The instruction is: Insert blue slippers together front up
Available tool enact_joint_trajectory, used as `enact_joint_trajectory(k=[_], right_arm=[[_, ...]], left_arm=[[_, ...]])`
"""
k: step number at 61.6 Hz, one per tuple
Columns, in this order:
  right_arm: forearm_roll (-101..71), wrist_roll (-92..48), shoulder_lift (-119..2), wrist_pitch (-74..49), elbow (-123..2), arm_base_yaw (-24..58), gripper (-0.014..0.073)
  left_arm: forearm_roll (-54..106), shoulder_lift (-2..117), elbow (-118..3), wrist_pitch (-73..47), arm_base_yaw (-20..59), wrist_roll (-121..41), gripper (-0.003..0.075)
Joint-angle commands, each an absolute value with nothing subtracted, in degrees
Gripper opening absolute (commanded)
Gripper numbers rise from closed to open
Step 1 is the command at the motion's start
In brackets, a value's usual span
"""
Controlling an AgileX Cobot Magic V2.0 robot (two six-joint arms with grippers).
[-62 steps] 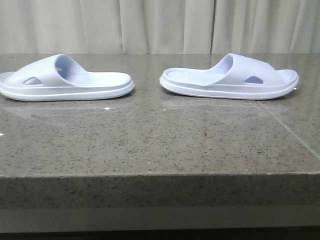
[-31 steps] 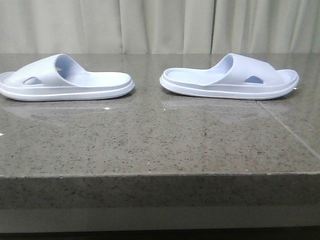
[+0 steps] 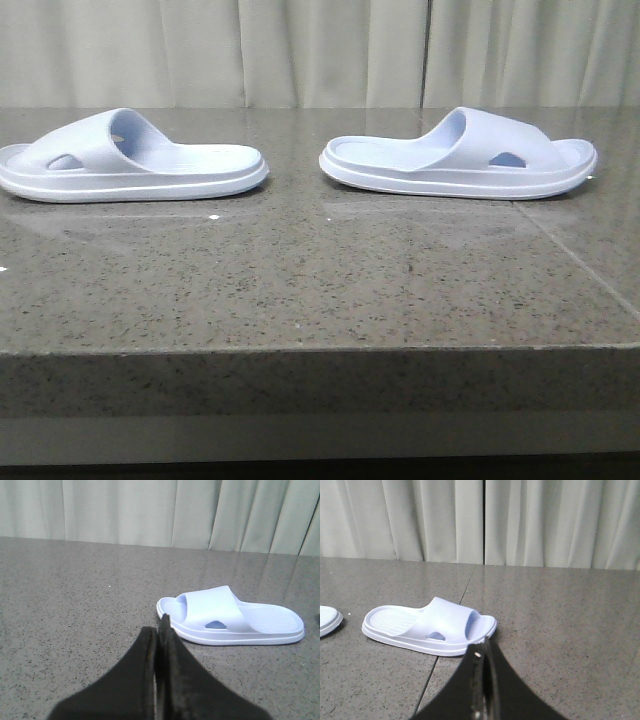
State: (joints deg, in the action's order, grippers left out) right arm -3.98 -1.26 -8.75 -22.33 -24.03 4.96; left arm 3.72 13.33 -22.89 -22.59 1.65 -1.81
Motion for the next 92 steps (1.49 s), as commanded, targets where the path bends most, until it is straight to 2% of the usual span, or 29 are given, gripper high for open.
enact_joint_trajectory(k=[1,10,19,25,30,32,34,37,41,46,49,83,92], right_arm=[[-2.4,-1.4,-13.6,-20.2,-29.8,4.8,-0.0060],[-2.4,-1.4,-19.2,-19.6,-33.5,4.8,-0.0060],[-2.4,-1.4,-19.7,-17.2,-33.6,4.8,-0.0055],[-2.4,-1.4,-19.7,-17.1,-33.6,4.8,0.0004],[-2.4,-1.4,-19.7,-17.1,-33.6,4.8,0.0144],[-2.4,-1.4,-19.7,-17.1,-33.6,4.8,0.0202],[-2.4,-1.4,-19.7,-17.1,-33.6,4.8,0.0297],[-2.4,-1.4,-19.7,-17.1,-33.6,4.8,0.0408],[-2.4,-1.4,-19.7,-17.1,-33.6,4.8,0.0525],[-2.4,-1.4,-19.7,-17.1,-33.6,4.8,0.0614],[-2.4,-1.4,-19.7,-17.1,-33.6,4.8,0.0637],[-2.4,-1.4,-19.7,-17.1,-33.6,4.8,0.0633],[-2.4,-1.4,-19.7,-17.2,-33.6,4.8,0.0633]], left_arm=[[3.7,19.8,-28.5,-19.4,2.2,-1.4,-0.0019],[3.7,26.7,-33.5,-19.1,2.2,-1.4,-0.0019],[3.7,27.3,-34.1,-18.8,2.2,-1.4,-0.0018],[3.7,27.1,-34.1,-18.9,2.2,-1.4,0.0021],[3.7,27.1,-34.1,-18.9,2.2,-1.4,0.0139],[3.7,27.1,-34.1,-19.1,2.2,-1.4,0.0210],[3.7,27.1,-34.1,-19.1,2.2,-1.4,0.0293],[3.7,27.1,-34.1,-19.2,2.2,-1.4,0.0439],[3.7,27.1,-34.1,-19.2,2.2,-1.4,0.0586],[3.7,27.1,-34.1,-19.2,2.2,-1.4,0.0684],[3.7,27.1,-34.1,-19.2,2.2,-1.4,0.0696],[7.6,27.2,-34.1,-19.9,2.2,-1.4,0.0693],[7.6,32.2,-37.3,-20.6,1.8,-1.4,0.0693]])
